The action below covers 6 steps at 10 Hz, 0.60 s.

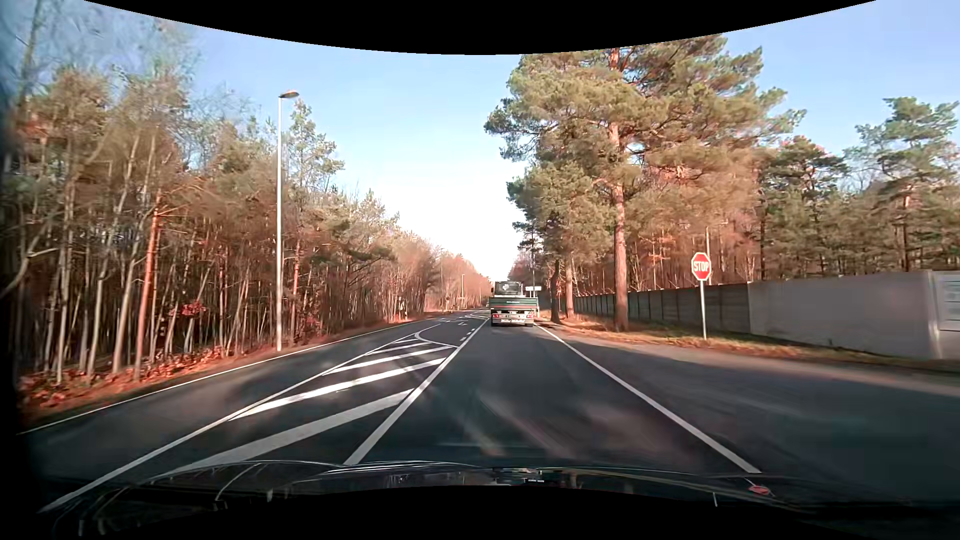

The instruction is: Follow the waypoints while adhering to traffic rules and regulations

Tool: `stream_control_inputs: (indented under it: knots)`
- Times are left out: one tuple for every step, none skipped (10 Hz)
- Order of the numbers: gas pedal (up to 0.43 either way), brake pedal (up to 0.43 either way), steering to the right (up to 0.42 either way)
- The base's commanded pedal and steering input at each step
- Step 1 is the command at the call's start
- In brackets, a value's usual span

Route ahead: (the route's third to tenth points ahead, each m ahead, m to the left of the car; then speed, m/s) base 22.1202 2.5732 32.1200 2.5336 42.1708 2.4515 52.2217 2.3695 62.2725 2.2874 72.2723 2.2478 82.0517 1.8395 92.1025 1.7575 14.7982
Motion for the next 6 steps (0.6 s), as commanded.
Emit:
stream_control_inputs:
  knots:
    - [0.098, 0.0, 0.001]
    - [0.098, 0.0, 0.001]
    - [0.098, 0.0, 0.001]
    - [0.098, 0.0, -0.001]
    - [0.098, 0.0, -0.003]
    - [0.098, 0.0, -0.003]
